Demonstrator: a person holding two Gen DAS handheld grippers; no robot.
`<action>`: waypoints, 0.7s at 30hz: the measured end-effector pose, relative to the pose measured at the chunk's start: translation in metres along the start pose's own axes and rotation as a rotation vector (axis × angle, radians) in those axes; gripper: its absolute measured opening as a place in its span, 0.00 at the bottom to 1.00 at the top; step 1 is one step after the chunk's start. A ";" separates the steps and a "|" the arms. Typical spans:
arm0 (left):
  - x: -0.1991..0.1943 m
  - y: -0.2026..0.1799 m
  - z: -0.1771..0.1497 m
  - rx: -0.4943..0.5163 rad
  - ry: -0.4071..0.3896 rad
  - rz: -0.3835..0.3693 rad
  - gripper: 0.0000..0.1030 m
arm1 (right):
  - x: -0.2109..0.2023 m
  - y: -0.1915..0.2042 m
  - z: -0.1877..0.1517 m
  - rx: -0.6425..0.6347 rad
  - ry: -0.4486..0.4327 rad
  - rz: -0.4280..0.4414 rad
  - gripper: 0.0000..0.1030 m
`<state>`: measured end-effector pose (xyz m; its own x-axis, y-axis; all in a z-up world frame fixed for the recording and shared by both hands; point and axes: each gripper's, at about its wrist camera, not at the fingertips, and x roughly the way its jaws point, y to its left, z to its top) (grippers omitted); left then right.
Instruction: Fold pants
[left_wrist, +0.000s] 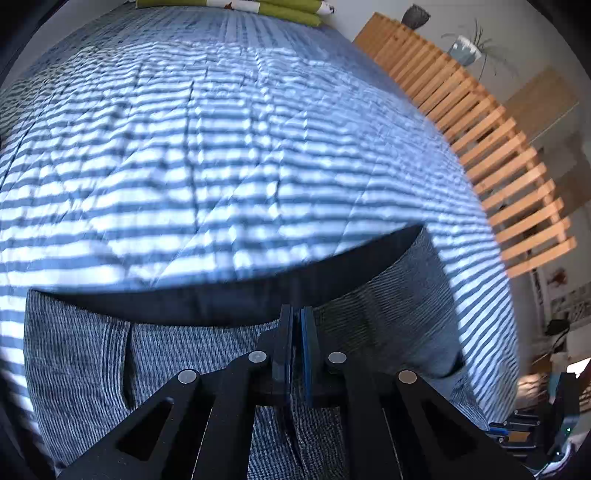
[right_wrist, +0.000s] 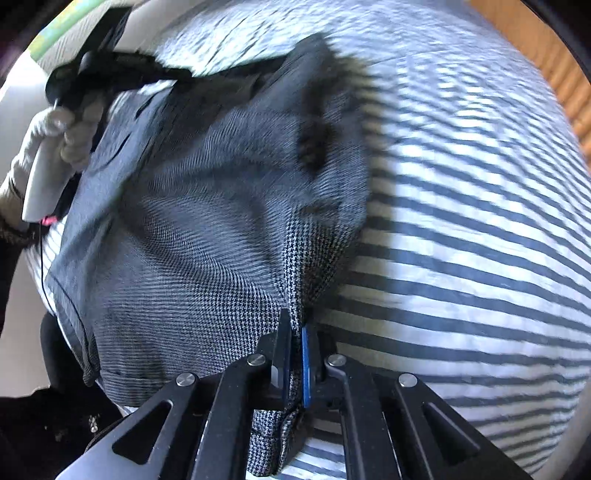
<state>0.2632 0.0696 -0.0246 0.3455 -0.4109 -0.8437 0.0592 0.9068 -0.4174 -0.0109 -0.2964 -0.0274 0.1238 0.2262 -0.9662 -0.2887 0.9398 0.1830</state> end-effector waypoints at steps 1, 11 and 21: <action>-0.001 -0.001 0.004 -0.006 -0.011 -0.011 0.00 | -0.007 -0.012 -0.002 0.036 -0.014 -0.005 0.04; -0.010 0.019 0.007 -0.010 -0.023 0.038 0.22 | -0.034 -0.040 0.014 0.051 -0.046 -0.038 0.35; -0.088 0.113 -0.029 -0.078 -0.122 0.134 0.79 | 0.024 -0.004 0.179 -0.069 -0.196 -0.103 0.49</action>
<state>0.2124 0.2052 -0.0071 0.4564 -0.2687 -0.8482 -0.0656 0.9406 -0.3332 0.1633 -0.2491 -0.0194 0.3359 0.1815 -0.9243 -0.3285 0.9422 0.0657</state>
